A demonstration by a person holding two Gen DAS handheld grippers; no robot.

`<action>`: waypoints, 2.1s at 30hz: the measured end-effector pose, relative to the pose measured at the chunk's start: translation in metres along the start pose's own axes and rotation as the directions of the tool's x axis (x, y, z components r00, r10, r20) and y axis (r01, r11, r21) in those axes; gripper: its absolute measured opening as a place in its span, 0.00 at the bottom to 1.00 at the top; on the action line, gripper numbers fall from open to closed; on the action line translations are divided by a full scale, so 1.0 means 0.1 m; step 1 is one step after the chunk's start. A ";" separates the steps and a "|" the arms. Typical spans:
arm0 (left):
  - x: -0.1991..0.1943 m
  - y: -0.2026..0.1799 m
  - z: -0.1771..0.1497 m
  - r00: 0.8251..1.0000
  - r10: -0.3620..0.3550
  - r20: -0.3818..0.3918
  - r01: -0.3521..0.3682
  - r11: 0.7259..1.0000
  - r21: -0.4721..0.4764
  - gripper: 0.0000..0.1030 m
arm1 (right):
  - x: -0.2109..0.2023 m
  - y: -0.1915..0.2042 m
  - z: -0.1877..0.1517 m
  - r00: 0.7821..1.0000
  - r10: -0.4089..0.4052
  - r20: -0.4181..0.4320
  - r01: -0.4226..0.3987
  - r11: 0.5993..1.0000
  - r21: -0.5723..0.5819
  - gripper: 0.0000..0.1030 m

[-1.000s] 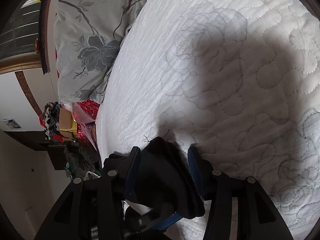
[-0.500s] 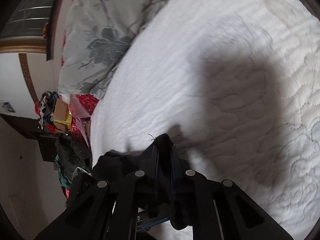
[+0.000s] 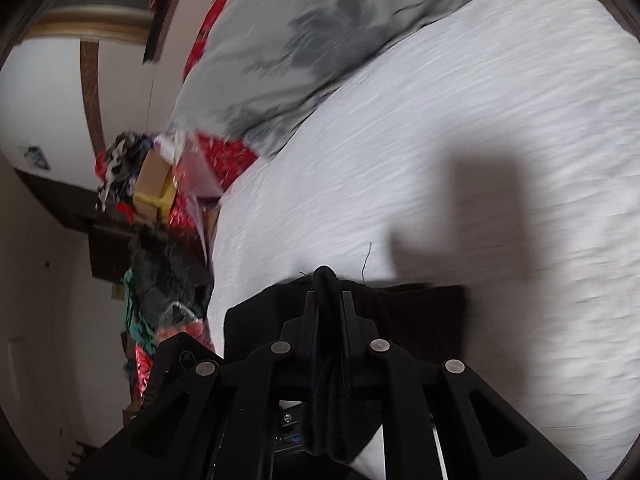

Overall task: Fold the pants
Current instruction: 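Lift the black pants bundle with both grippers and fold it over once more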

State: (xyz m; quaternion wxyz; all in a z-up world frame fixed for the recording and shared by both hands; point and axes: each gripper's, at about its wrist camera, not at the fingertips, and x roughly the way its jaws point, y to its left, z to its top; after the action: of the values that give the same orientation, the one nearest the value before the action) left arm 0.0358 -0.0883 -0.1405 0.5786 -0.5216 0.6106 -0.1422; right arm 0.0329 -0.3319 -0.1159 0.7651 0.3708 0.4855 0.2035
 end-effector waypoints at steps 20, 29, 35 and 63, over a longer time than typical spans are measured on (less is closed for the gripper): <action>-0.35 0.14 0.43 0.987 0.162 0.010 -0.160 0.957 0.241 0.61 | 0.25 0.43 -0.68 0.997 0.076 0.031 -0.076 0.997 0.011 0.44; 0.17 -0.07 0.36 0.952 0.307 -0.002 -0.286 0.887 0.363 0.61 | 0.23 -0.59 -1.24 0.980 0.182 0.076 -0.197 0.903 0.382 0.47; 0.21 -0.13 0.34 0.949 0.314 -0.026 -0.278 0.873 0.401 0.76 | 0.40 -0.71 -1.20 0.979 0.174 0.109 -0.205 0.863 0.462 0.48; -0.31 0.22 0.76 0.921 0.390 0.017 -0.368 0.852 0.373 0.17 | 1.06 -0.39 -1.19 0.983 0.172 0.056 -0.179 0.884 0.432 0.08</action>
State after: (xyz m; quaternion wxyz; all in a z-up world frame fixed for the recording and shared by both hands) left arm 0.0842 -0.0218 -0.1623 0.6645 -0.2684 0.6805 -0.1529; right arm -0.0277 -0.2414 -0.2386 0.6453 0.5763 0.4768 0.1554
